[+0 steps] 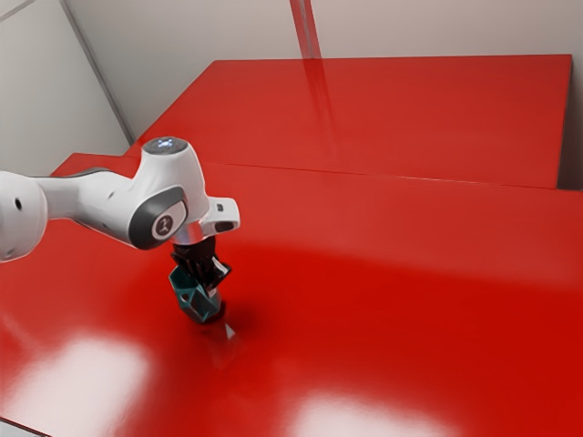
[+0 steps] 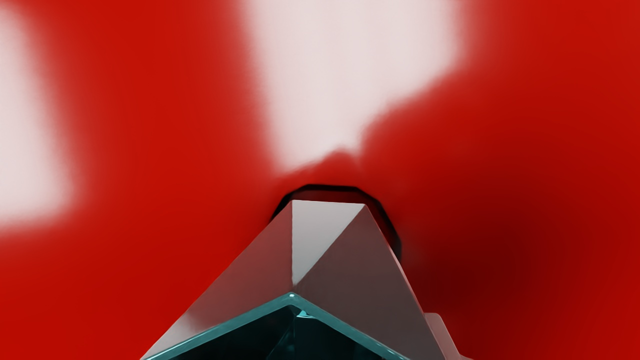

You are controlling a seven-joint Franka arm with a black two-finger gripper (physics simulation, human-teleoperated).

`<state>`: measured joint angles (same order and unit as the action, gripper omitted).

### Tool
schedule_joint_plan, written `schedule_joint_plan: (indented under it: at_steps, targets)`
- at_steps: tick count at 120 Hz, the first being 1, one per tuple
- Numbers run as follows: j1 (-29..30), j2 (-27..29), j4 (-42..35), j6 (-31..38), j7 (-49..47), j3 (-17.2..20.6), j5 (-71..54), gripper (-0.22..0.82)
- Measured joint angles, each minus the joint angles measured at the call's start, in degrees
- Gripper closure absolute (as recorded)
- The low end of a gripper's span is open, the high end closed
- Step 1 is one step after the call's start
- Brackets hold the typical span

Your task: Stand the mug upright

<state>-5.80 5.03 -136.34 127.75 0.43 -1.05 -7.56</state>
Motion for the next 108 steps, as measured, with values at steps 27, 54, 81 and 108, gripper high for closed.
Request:
schedule_joint_plan:
  at_steps: [27, 54, 81, 108]
  targets:
    - [0.0, -0.6, 0.0, 0.2, -0.7, 0.0, 0.2, 0.67]
    - [0.0, 1.1, 0.0, 0.3, -1.0, 0.0, 0.8, 0.26]
    - [-0.1, 3.8, 1.1, -0.6, -1.1, 0.2, 1.6, 0.10]
    - [1.1, 3.1, 9.2, -6.0, -1.5, 3.8, 3.9, 0.04]
